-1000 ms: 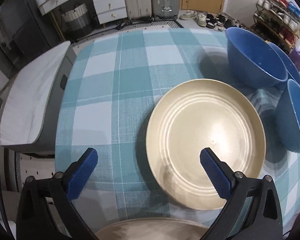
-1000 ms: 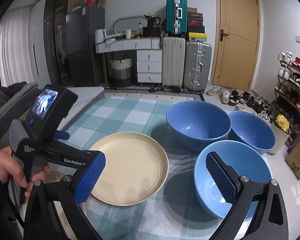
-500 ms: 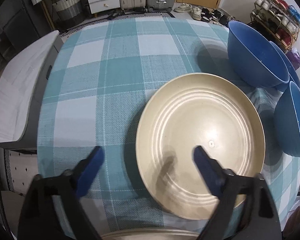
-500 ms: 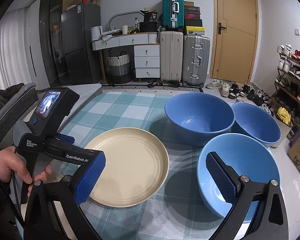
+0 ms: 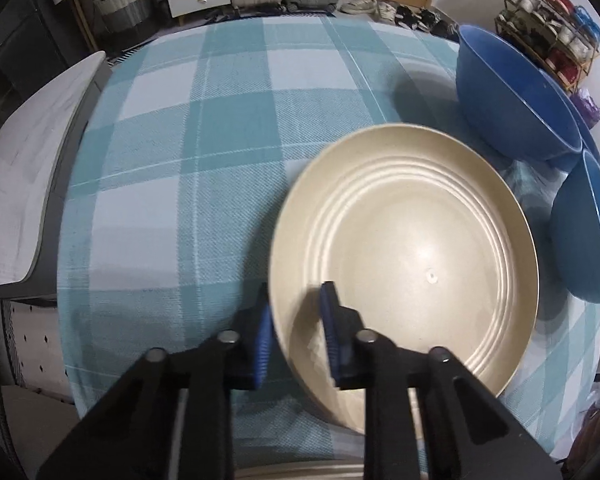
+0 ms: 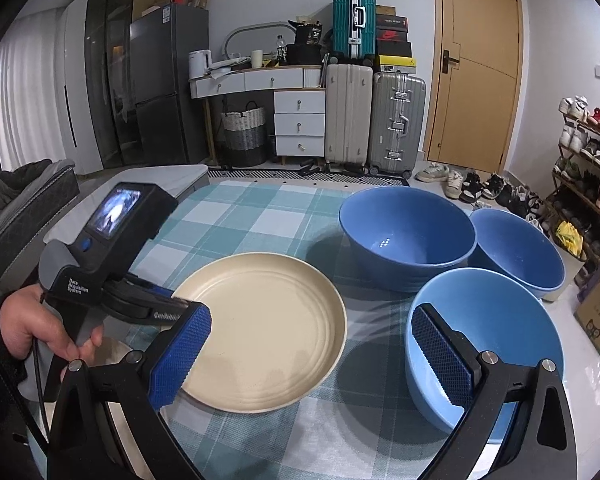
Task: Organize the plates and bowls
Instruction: 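Close the left gripper on the rim of the cream plate, then close the right gripper on the plate rim while the left gripper lifts it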
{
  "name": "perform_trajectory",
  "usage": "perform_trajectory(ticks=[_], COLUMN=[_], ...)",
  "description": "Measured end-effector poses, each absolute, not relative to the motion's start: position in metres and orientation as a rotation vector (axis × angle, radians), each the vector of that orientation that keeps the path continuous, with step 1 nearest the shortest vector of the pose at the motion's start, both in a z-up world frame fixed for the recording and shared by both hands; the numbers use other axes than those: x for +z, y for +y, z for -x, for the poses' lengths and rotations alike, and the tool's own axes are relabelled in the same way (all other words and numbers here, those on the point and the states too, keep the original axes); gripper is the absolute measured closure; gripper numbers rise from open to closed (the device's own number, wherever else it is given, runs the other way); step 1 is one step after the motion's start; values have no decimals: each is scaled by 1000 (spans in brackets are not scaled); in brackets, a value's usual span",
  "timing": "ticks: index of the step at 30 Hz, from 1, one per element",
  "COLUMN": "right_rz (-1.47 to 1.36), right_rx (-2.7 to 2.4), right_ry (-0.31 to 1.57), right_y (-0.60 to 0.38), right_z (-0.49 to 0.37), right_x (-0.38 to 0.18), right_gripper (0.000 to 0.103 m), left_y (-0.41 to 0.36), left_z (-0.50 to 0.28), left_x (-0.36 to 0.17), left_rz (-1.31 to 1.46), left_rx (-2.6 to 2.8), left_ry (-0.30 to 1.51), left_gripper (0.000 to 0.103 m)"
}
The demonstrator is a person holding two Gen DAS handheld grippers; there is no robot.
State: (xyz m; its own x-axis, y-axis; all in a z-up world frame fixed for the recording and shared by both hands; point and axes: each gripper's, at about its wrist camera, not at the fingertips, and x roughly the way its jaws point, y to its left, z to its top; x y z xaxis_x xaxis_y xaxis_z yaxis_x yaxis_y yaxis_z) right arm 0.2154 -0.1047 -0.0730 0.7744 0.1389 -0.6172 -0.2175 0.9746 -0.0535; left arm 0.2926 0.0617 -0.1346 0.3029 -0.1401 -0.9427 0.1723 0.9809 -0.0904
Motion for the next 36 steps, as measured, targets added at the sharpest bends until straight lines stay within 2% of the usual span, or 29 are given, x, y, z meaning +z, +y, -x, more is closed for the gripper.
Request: perform_trajectory(ticks=[7,10,25,36], right_rz=[119,118,47,68], right_rx=[191,189,225,292], right_ry=[669,668,719,726], right_y=[-106,-107,-113,-99], right_z=[-218,-218,-222,-229], right_x=[-75,-75,-74,-47], right_gripper=[1,1,1,1], left_y=[61,66,69,94], left_z=[-292,-293,-287,-283], left_x=[-133,-132,-125,-125], left_rz=[-72,-44,-100,-81], left_rx=[-215,-206,-186,-148], left_ry=[1241,1233,1201,1191], left_gripper=[88,92,95,95])
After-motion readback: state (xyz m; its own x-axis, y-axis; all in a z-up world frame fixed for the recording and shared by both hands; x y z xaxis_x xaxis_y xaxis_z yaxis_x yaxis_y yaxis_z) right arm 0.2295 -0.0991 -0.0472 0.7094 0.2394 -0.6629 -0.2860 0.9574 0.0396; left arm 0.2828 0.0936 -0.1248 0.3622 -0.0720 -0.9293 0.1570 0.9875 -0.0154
